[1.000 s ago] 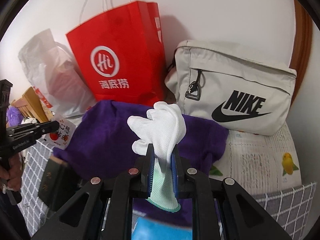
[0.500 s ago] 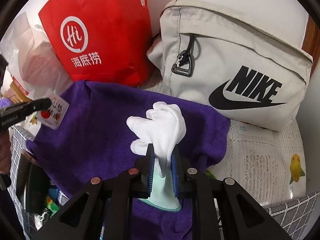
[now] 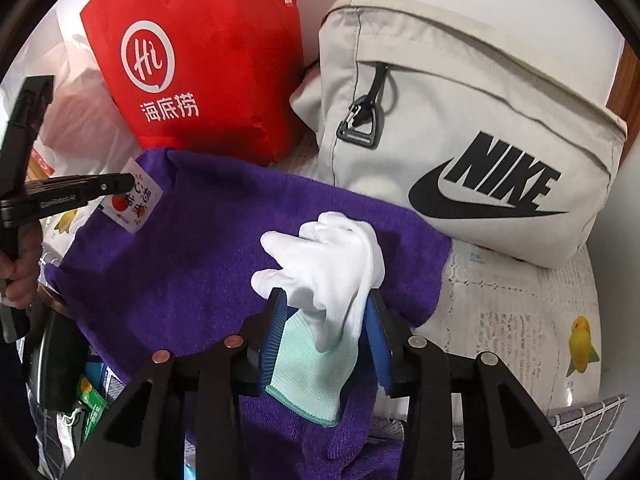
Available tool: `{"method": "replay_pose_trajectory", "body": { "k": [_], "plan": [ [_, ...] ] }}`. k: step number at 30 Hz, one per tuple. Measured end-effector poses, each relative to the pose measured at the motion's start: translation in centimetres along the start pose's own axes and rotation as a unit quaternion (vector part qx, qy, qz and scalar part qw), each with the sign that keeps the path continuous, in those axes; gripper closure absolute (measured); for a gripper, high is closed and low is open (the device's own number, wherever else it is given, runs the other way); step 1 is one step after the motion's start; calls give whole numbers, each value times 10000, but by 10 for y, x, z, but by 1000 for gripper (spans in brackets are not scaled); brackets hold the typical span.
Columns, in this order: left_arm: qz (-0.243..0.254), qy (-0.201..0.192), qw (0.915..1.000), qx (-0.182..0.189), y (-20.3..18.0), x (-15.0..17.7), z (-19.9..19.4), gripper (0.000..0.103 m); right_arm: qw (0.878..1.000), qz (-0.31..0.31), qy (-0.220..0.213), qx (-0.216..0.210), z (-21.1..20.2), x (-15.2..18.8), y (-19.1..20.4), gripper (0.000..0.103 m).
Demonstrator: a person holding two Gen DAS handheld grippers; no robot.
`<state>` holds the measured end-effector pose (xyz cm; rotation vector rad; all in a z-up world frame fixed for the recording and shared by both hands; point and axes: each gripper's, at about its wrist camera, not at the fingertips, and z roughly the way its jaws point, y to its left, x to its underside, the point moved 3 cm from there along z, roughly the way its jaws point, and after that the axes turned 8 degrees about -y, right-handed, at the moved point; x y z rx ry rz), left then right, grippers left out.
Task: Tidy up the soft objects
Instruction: 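Release the packet onto the purple towel with the left tool while the right tool releases the glove there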
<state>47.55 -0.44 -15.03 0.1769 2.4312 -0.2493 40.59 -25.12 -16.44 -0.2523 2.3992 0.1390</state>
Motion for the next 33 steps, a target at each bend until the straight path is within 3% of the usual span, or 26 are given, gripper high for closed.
{"method": "replay_pose_trajectory", "body": {
  "k": [8, 10, 12, 14, 24, 33],
  "plan": [
    [120, 31, 9996, -264, 4, -2, 5, 94, 9997, 8, -234, 82, -18, -7, -2, 63],
    [138, 44, 9993, -338, 5, -2, 5, 87, 9996, 31, -273, 107, -21, -9, -5, 63],
    [176, 73, 9991, -386, 6, -2, 3, 62, 9995, 53, -308, 93, -24, -10, -6, 63],
    [284, 20, 9985, -472, 4, -3, 0, 56, 9995, 10, -315, 92, -26, -11, -5, 63],
    [290, -155, 9980, -532, 10, -1, -39, 55, 9988, -181, -445, 102, -47, -13, 13, 63],
    [299, -282, 9976, -559, 2, 25, -95, 51, 9984, -138, -547, 7, -96, 12, 30, 62]
  ]
}}
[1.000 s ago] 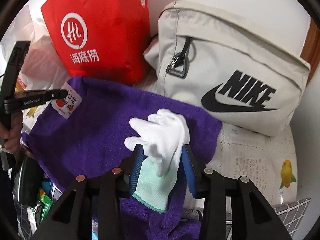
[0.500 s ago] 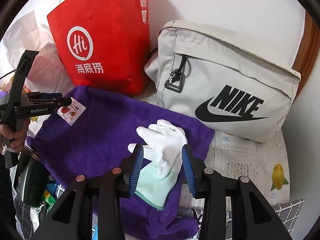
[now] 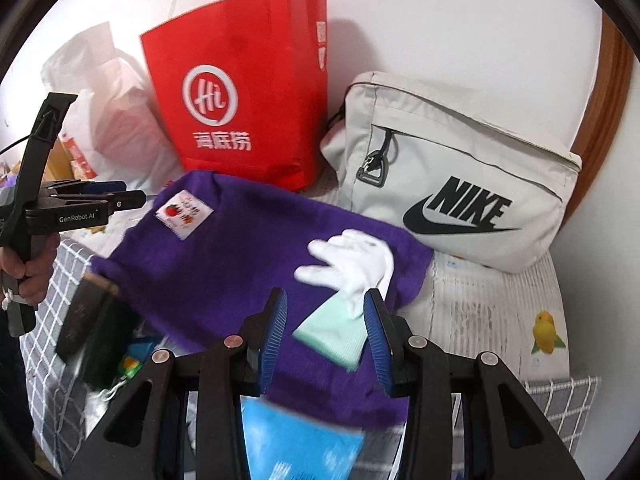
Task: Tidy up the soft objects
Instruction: 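Release the packet onto the purple towel with the left tool while the right tool releases the glove there, then grasp the white mesh bag with the left tool while the right tool returns over the green tissue pack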
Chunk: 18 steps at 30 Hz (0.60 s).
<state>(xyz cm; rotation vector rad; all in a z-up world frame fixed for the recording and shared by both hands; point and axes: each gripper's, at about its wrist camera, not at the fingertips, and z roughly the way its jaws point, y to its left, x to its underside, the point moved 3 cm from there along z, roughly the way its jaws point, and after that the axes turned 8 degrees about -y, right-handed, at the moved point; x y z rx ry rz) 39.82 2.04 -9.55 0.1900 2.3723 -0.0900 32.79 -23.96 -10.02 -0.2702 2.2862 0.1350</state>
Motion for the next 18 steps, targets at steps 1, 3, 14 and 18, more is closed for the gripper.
{"method": "replay_pose_trajectory", "body": {
  "k": [1, 3, 14, 18],
  "plan": [
    [-31, -15, 10000, 14, 0, 6, -10, 51, 10000, 4, -19, -16, -7, 3, 3, 62],
    [-52, -35, 10000, 39, -3, 16, -24, 51, 10000, 29, -71, -41, -24, 13, 7, 59],
    [-128, -219, 9995, 162, -21, 81, -101, 43, 9999, -26, -132, -4, -98, 76, 27, 48],
    [-204, -237, 9994, 158, -22, 103, -117, 41, 9998, 175, -119, 42, -116, 106, 30, 35]
  ]
}}
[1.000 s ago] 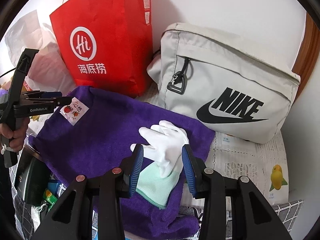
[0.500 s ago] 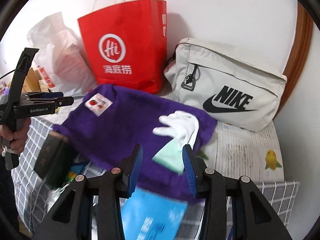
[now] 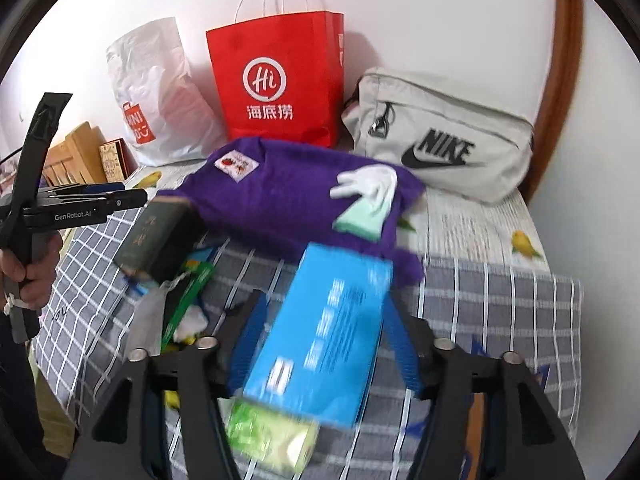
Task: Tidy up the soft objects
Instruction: 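Grasp the white mesh bag with the left tool while the right tool returns over the green tissue pack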
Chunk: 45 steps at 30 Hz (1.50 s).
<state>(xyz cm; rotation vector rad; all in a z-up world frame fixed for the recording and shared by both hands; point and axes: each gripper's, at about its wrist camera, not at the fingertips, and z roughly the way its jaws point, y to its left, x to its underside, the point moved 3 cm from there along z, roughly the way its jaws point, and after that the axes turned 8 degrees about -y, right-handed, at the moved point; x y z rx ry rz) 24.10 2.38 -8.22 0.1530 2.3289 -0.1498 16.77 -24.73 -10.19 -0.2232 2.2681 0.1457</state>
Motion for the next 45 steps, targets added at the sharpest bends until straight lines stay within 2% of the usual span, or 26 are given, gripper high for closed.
{"method": "replay_pose_trajectory", "body": {
  "k": [9, 16, 20, 24, 26, 33, 37, 38, 40, 45],
  "plan": [
    [-201, 59, 9997, 80, 2, 45, -19, 40, 9988, 254, 414, 17, -3, 77, 20, 34],
    [-230, 161, 9995, 128, 5, 76, -21, 40, 9977, 368, 555, 104, 10, 105, 34, 34],
    [-278, 260, 9991, 162, 8, 90, -19, 40, 9968, 559, 568, 52, 16, 113, 40, 34],
    [-210, 311, 9991, 179, 7, 101, -21, 40, 9971, 471, 561, 202, 22, 118, 44, 31],
    [-242, 311, 9990, 207, 7, 104, -22, 40, 9970, 504, 550, 192, 26, 119, 45, 25],
    [-300, 501, 9970, 514, -6, 118, -14, 40, 9968, 476, 583, 265, 37, 120, 46, 24],
    [-426, 622, 9934, 859, -17, 124, -6, 39, 9976, 395, 509, 272, 38, 122, 47, 24],
    [-458, 645, 9924, 942, -21, 124, -4, 36, 9977, 386, 496, 263, 38, 122, 47, 24],
    [-397, 649, 9926, 944, -27, 124, 2, 32, 9978, 392, 495, 225, 37, 122, 45, 24],
    [-421, 835, 9910, 956, -36, 129, 21, 30, 9980, 358, 492, 159, 31, 123, 42, 26]
  ]
}}
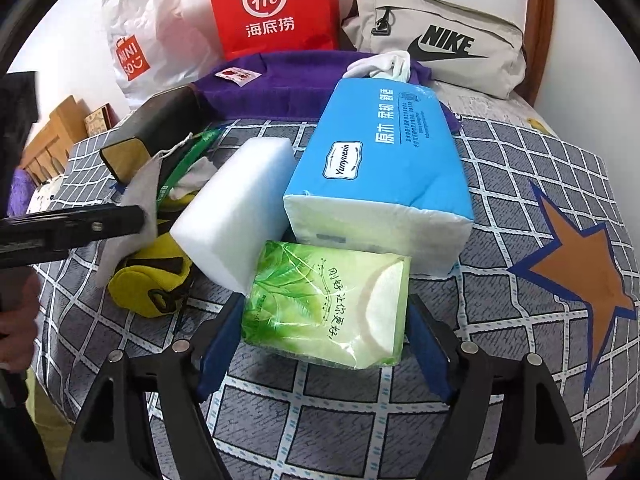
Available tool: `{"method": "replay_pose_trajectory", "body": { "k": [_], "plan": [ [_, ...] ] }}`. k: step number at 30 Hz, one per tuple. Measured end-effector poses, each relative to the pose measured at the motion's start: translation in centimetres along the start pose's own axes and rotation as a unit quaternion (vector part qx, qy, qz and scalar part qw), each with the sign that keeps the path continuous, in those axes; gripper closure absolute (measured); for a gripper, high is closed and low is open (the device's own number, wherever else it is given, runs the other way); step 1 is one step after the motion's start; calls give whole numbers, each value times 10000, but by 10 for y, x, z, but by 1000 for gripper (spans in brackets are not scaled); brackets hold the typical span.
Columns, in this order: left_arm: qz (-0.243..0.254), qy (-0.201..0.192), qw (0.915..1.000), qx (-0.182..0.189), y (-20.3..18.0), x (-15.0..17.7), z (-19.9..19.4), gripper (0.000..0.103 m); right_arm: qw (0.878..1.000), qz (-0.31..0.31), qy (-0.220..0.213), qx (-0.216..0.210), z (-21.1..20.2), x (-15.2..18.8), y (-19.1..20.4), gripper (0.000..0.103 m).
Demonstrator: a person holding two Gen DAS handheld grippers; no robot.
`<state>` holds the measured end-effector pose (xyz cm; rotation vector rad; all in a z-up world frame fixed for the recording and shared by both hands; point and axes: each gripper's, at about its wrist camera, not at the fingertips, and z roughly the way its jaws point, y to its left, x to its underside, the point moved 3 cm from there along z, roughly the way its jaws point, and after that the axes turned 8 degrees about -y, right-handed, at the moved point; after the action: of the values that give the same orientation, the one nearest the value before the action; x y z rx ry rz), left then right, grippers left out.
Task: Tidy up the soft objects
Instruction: 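Grasp the white mesh bag with the left tool while the right tool returns over the green tissue pack, then lift the white mesh bag with the left tool while the right tool reaches to the green tissue pack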
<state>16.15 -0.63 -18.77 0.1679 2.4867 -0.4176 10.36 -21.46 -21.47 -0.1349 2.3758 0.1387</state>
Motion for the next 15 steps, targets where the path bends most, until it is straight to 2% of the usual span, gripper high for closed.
{"method": "replay_pose_trajectory", "body": {
  "k": [4, 6, 7, 9, 12, 15],
  "plan": [
    [-46, -126, 9998, 116, 3, 2, -1, 32, 10000, -12, 37, 24, -1, 1, -2, 26],
    [-59, -196, 9996, 181, 6, 3, -5, 51, 10000, -2, 52, 23, -1, 2, -3, 26],
    [-62, -212, 9994, 269, 7, 4, -8, 55, 10000, 2, 59, 26, -1, 2, -3, 26],
    [-15, -250, 9991, 334, 8, 6, -13, 69, 10000, 3, 61, 38, -1, 3, -3, 26],
    [90, -295, 9991, 288, 9, 9, -19, 78, 9999, -69, 61, 88, -1, 3, 0, 26],
    [119, -380, 9987, 312, 11, 10, -31, 78, 9999, -103, 59, 103, -4, 4, 0, 27]
  ]
}}
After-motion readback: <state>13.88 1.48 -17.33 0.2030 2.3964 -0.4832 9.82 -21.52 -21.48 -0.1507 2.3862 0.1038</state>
